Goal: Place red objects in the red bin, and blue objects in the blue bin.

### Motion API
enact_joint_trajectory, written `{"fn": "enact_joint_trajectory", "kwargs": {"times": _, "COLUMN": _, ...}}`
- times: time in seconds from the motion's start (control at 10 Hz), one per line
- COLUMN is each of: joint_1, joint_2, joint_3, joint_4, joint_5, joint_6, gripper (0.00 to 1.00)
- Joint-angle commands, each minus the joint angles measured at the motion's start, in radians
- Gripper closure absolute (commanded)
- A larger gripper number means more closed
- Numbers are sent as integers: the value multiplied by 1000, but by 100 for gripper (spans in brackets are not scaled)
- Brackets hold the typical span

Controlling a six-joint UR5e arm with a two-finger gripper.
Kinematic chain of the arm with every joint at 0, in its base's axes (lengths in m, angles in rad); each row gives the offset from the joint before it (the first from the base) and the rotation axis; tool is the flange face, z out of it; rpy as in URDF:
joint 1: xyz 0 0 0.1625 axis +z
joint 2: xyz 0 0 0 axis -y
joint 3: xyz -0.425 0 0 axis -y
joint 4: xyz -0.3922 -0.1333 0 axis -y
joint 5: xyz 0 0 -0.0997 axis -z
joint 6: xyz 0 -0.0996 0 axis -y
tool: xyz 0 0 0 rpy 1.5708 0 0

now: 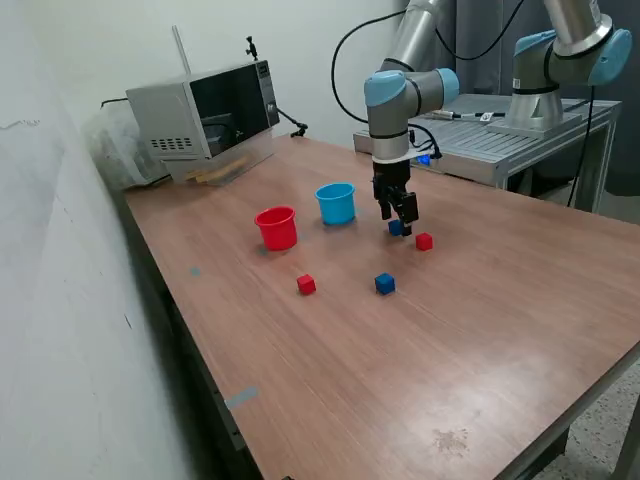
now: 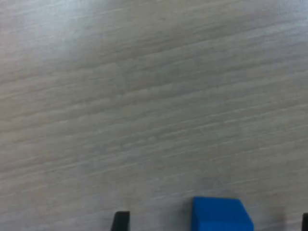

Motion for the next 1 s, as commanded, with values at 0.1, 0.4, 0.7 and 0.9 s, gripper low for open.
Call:
{"fn": "enact_joint_trajectory", "kwargs": {"times": 0.1, "joint_1": 0, "joint_2": 2, "joint_3": -2, "joint_4": 0, "joint_5": 0, "joint_6": -8, "gripper": 0}}
{"fn": "enact_joint_trajectory", "kwargs": {"times": 0.4, "joint_1": 0, "joint_2": 2, "joint_3": 0, "joint_4": 0, "joint_5": 2, "joint_6": -23, "gripper": 100}}
{"fn": "enact_joint_trajectory", "kwargs": {"times": 0.7, "joint_1": -2, "joint_2": 0, "joint_3": -2, "joint_4": 0, "joint_5": 2, "joint_6": -25, "gripper": 100}}
{"fn": "enact_joint_trajectory", "kwargs": {"times": 0.9, "joint_1": -2, "joint_2": -33, "joint_3": -31, "joint_4": 9, "joint_5": 2, "joint_6": -45, "gripper": 100}}
